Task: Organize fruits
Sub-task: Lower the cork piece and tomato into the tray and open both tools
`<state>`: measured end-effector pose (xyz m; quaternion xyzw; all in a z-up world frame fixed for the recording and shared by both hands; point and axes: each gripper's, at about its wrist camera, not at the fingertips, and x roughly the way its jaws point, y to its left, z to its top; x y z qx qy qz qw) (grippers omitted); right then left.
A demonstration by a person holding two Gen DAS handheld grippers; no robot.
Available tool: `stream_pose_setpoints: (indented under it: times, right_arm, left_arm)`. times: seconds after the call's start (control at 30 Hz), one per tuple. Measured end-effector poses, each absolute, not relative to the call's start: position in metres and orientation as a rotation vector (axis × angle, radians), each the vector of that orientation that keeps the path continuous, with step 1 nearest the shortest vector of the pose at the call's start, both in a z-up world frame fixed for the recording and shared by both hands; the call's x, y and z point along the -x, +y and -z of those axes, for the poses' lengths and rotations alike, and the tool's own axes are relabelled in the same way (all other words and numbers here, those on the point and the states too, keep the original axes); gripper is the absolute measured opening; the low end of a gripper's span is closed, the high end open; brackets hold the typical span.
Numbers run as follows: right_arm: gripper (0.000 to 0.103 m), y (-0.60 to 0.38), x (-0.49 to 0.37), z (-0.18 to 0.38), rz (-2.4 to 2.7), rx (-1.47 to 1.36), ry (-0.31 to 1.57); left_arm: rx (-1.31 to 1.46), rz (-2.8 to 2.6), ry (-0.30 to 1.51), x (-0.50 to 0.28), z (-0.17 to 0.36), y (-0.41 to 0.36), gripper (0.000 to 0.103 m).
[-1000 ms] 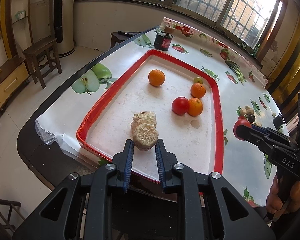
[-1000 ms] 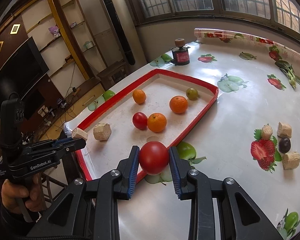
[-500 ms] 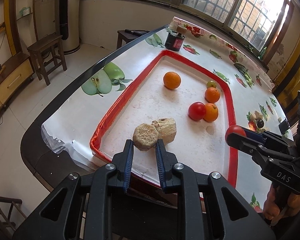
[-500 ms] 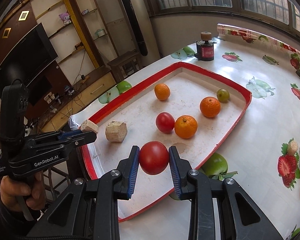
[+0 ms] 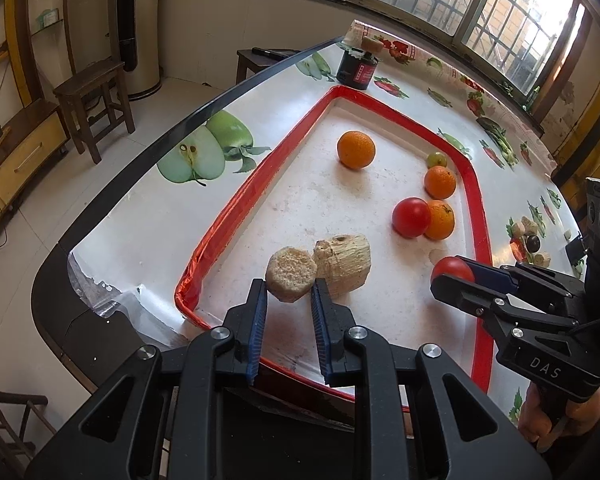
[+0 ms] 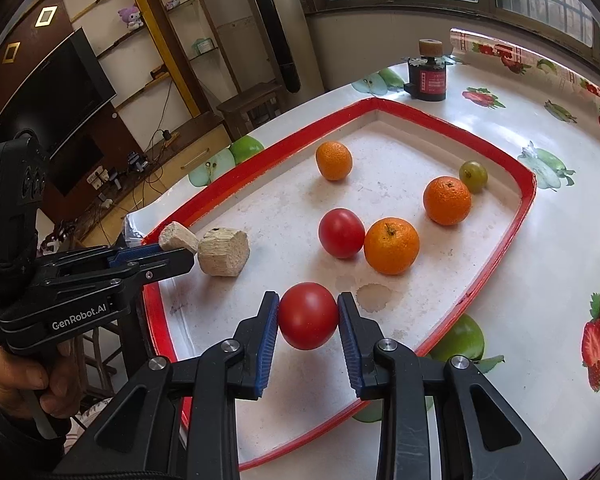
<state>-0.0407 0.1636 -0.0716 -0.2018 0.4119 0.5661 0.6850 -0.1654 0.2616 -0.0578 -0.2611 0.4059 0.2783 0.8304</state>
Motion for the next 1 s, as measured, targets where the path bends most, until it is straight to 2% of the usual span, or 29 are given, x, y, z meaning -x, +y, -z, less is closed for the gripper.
stream_pose_setpoints:
  times: [0.33, 0.4, 0.5, 0.67, 1.0]
  right_arm:
    - [0.033, 0.168, 0.038, 0.08, -1.254, 0.476, 0.937]
    - [0.039, 0.166, 0.038, 0.078, -1.255, 0.473, 0.926]
    - [0.044, 0.161, 0.039, 0.071, -1.261, 0.458, 0.911]
    - [0.047, 0.15, 0.04, 0.058, -1.263, 0.437, 0.885]
    - [0.048, 0.117, 0.037, 0.039, -1.238, 0.382, 0.853]
  left_arm:
    - [0.548, -0.617, 0.883, 0.162, 0.06, 0.262, 0.02]
    - [0.545, -0.624, 0.882, 0.163, 0.059, 0.262, 0.021]
    - [0.542, -0.63, 0.881, 0.165, 0.057, 0.261, 0.021]
    - [0.532, -0.639, 0.864, 0.168, 0.049, 0.255, 0.034]
    - [0.487, -0.623, 0.847, 0.164, 0.033, 0.237, 0.034]
